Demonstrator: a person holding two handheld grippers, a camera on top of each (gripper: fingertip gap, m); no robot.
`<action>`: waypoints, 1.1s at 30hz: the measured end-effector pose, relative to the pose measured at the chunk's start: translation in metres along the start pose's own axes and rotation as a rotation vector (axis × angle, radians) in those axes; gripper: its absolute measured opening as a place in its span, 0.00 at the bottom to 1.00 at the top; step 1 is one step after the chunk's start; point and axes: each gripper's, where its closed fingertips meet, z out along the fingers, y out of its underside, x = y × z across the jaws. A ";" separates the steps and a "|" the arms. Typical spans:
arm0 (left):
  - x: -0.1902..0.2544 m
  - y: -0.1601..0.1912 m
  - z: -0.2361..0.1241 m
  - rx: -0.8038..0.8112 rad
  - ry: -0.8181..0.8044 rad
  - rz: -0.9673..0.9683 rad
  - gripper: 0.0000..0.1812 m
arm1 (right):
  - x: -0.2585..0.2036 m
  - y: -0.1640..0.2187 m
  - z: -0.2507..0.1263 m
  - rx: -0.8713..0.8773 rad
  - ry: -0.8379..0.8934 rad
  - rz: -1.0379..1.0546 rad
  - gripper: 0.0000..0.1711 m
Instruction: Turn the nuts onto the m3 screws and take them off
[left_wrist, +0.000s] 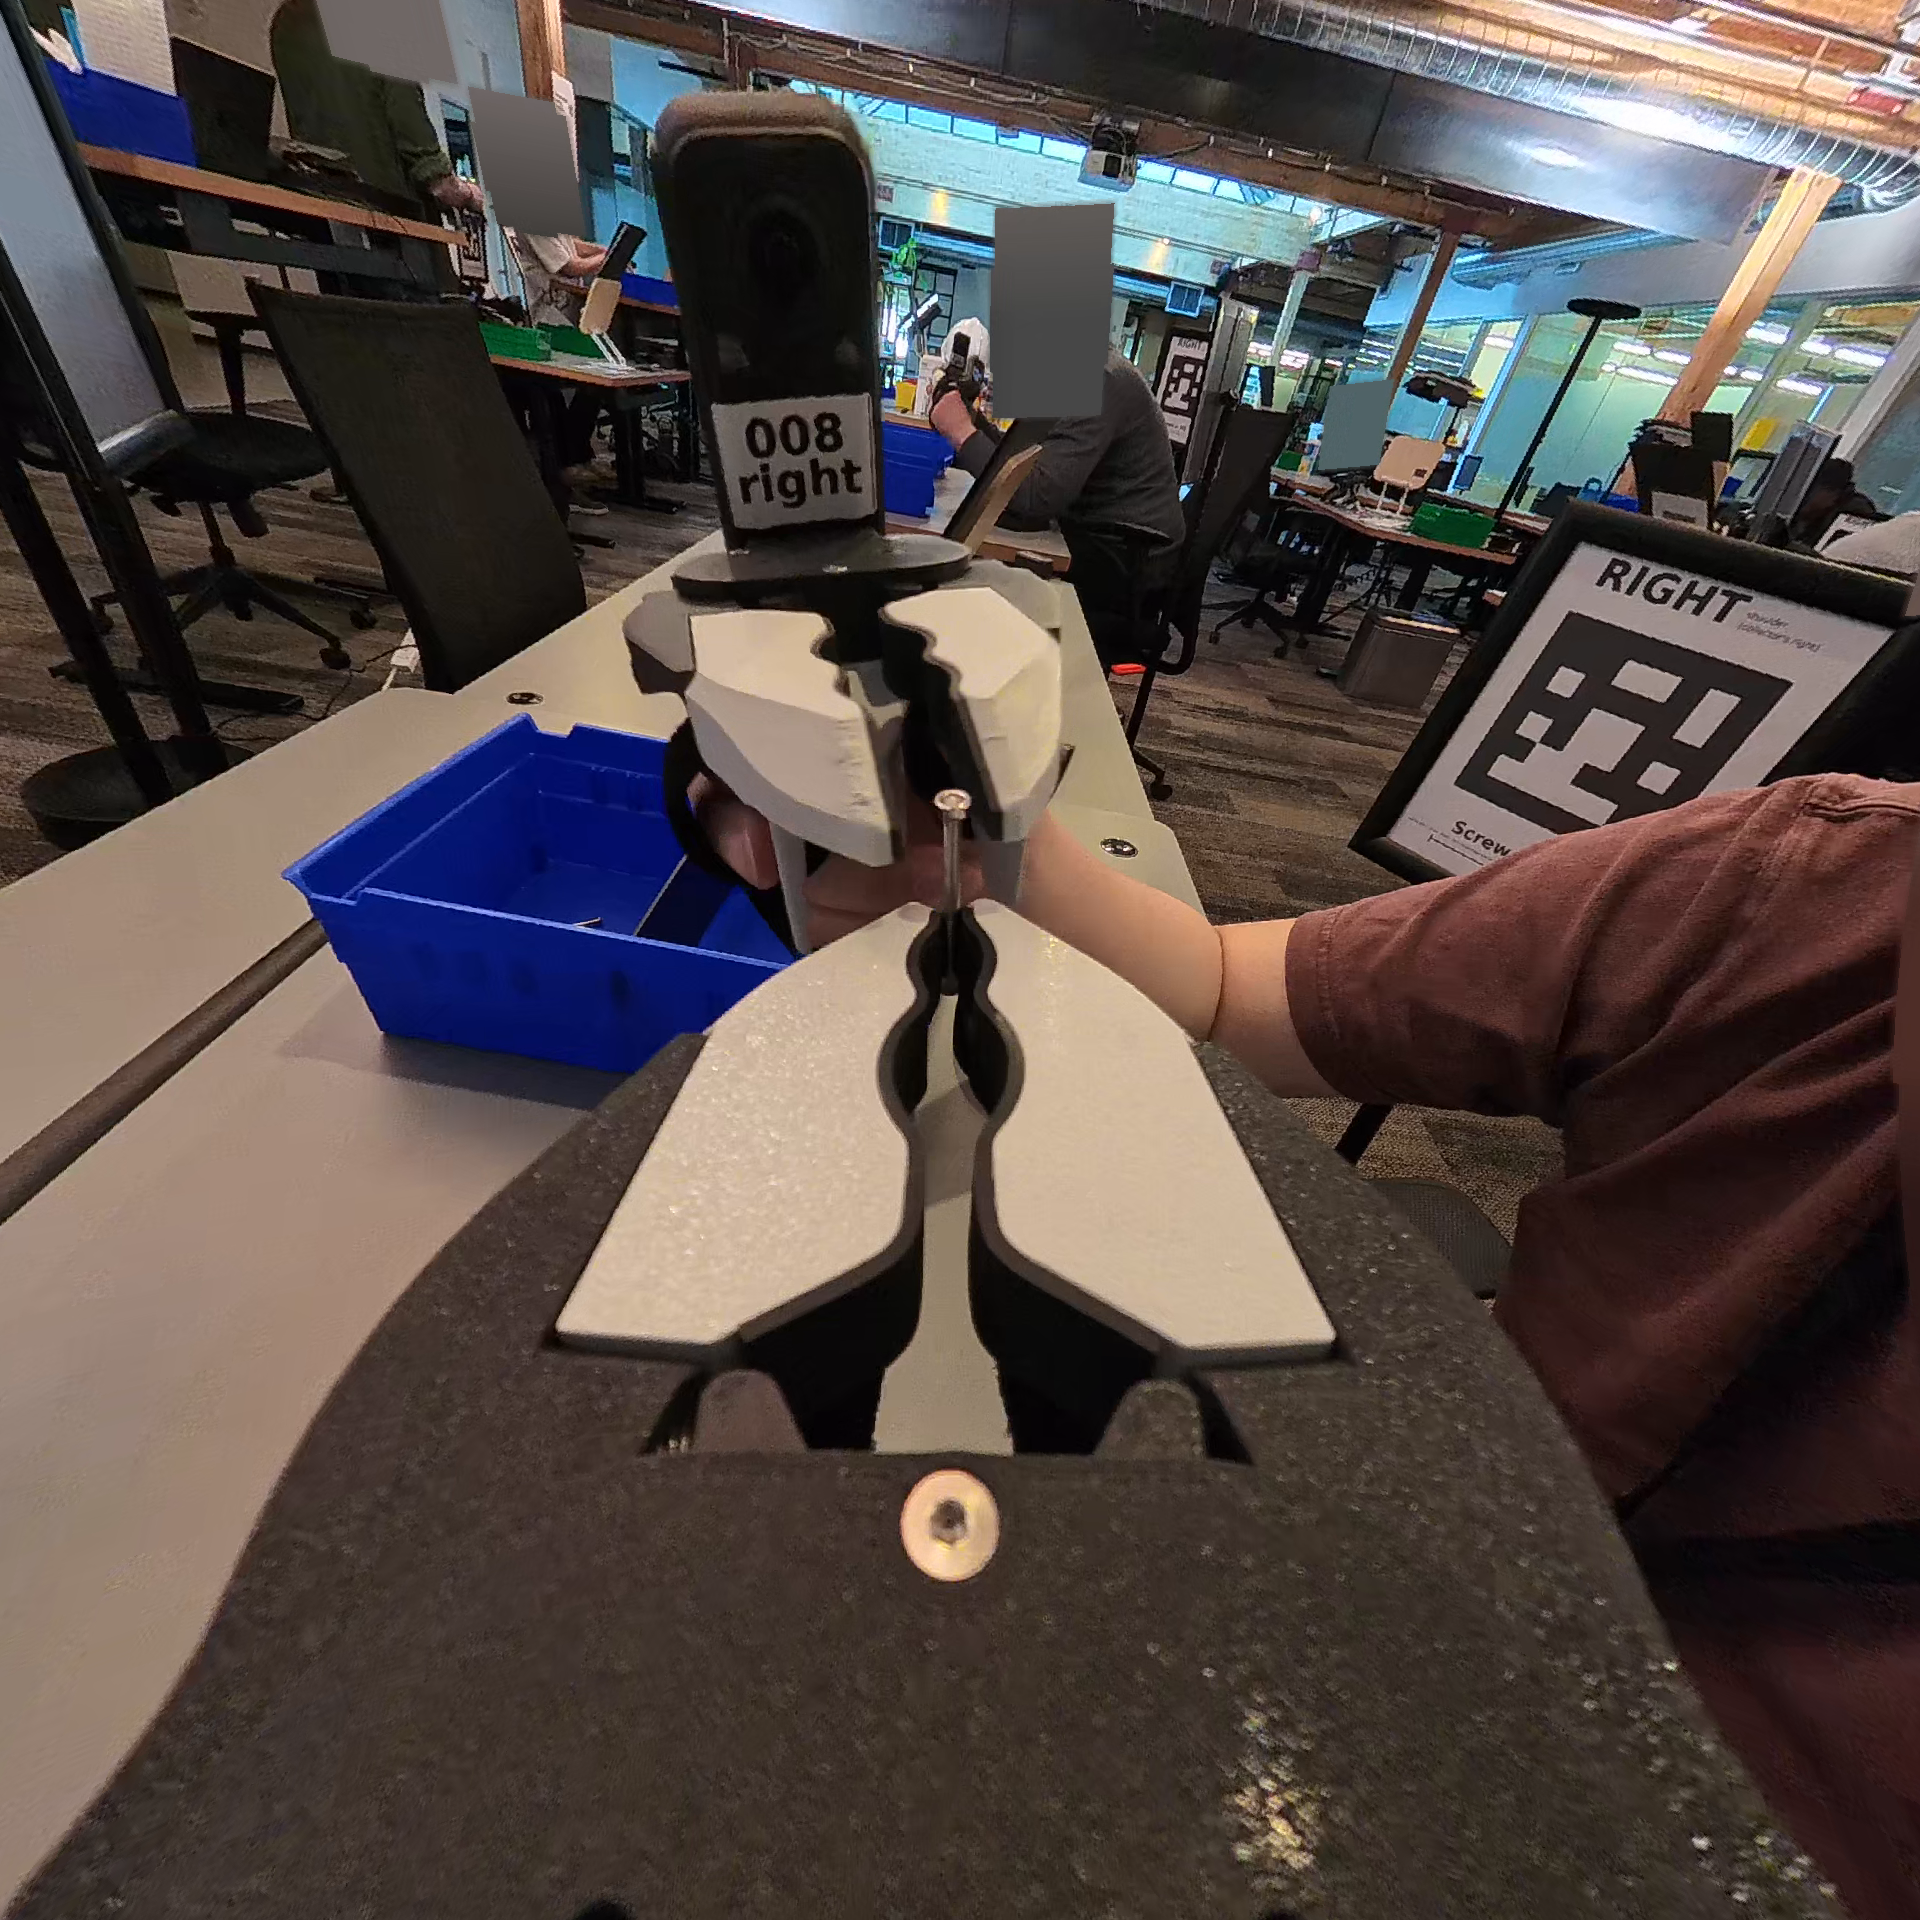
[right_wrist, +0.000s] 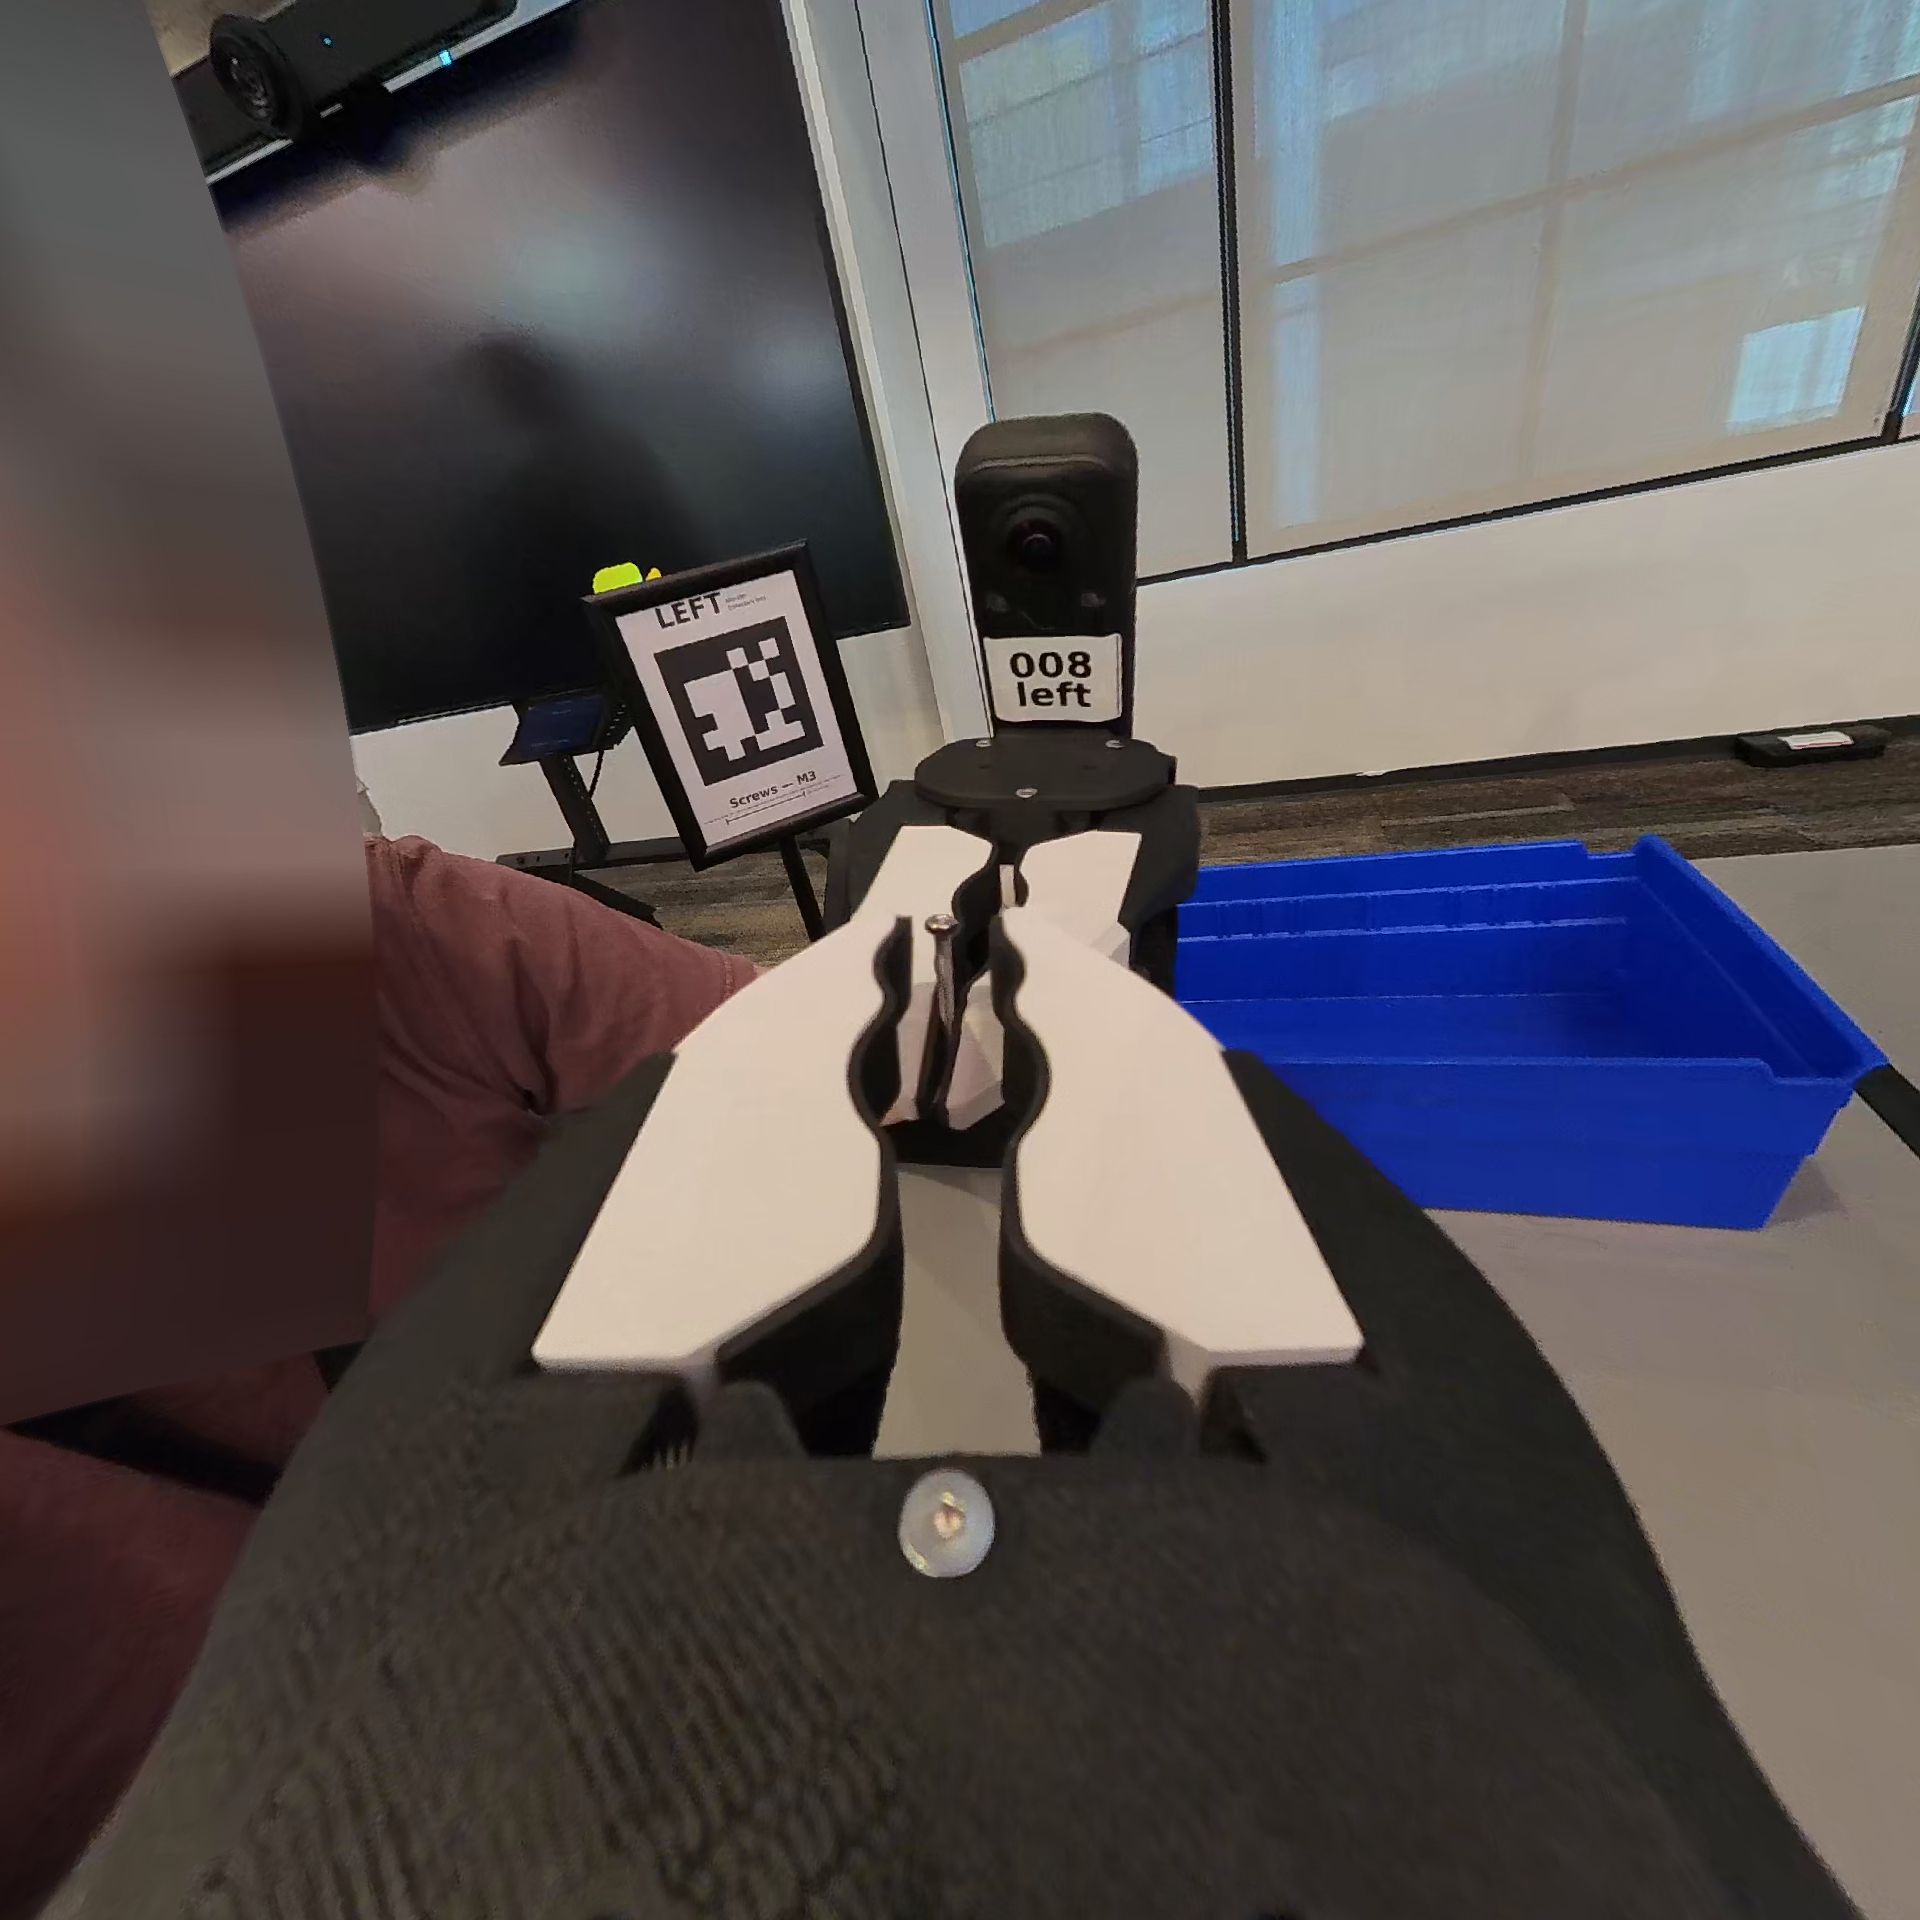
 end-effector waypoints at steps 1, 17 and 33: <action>0.000 0.000 0.000 0.000 -0.001 -0.001 0.01 | 0.000 0.000 0.000 0.004 -0.006 0.002 0.07; 0.076 0.003 0.013 0.033 0.607 -0.289 0.01 | -0.064 0.003 -0.007 0.132 -0.671 0.177 0.03; 0.039 0.025 0.016 -0.109 0.333 -0.188 0.01 | 0.022 0.166 -0.275 -1.214 0.679 0.233 0.04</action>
